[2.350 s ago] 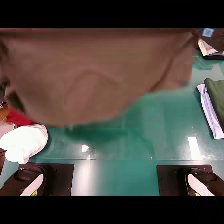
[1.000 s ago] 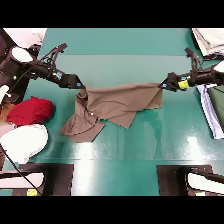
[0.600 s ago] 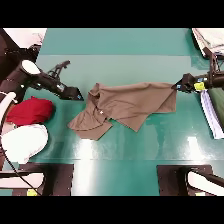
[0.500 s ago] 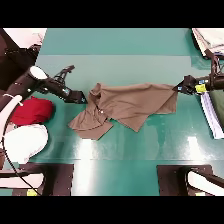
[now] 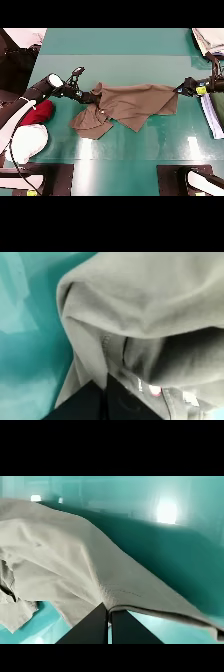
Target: Fold the shirts.
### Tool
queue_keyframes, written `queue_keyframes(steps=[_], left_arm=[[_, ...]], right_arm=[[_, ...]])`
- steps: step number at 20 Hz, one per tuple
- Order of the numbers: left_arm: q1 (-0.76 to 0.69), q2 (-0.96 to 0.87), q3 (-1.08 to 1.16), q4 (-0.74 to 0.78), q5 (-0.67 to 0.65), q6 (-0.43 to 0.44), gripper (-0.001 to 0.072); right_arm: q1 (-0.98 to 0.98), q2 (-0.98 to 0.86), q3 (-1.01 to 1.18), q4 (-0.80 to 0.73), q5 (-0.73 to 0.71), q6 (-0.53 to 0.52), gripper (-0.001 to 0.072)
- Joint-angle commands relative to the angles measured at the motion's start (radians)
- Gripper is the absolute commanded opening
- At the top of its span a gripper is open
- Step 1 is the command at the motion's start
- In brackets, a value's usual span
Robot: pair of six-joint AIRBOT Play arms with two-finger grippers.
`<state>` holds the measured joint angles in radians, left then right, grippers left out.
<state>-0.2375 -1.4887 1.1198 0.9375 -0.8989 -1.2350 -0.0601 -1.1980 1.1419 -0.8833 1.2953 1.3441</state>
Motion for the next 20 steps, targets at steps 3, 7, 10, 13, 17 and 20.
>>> queue_keyframes(steps=[3, 7, 10, 13, 17, 20], left_arm=[[0.077, 0.161, 0.142, 0.152, -0.078, -0.021, 0.0026], [0.159, 0.395, 0.32, 0.182, -0.115, 0.087, 0.0027], [0.159, 0.542, 0.414, 0.174, -0.163, 0.183, 0.0027], [0.159, 0.653, 0.468, 0.174, -0.209, 0.277, 0.0026], [0.159, 0.737, 0.553, 0.174, -0.324, 0.383, 0.0026], [0.159, 0.737, 0.6, 0.173, -0.41, 0.378, 0.0027]], right_arm=[[-0.053, 0.084, 0.112, -0.002, -0.01, 0.0, 0.0014], [-0.119, 0.167, 0.312, 0.0, -0.006, 0.0, 0.0013], [-0.127, 0.222, 0.425, -0.001, 0.034, 0.0, 0.0014], [-0.127, 0.272, 0.492, -0.003, 0.09, 0.0, 0.0014], [-0.127, 0.33, 0.53, -0.009, 0.182, 0.004, 0.0013], [-0.127, 0.316, 0.528, -0.008, 0.289, 0.081, 0.0014]])
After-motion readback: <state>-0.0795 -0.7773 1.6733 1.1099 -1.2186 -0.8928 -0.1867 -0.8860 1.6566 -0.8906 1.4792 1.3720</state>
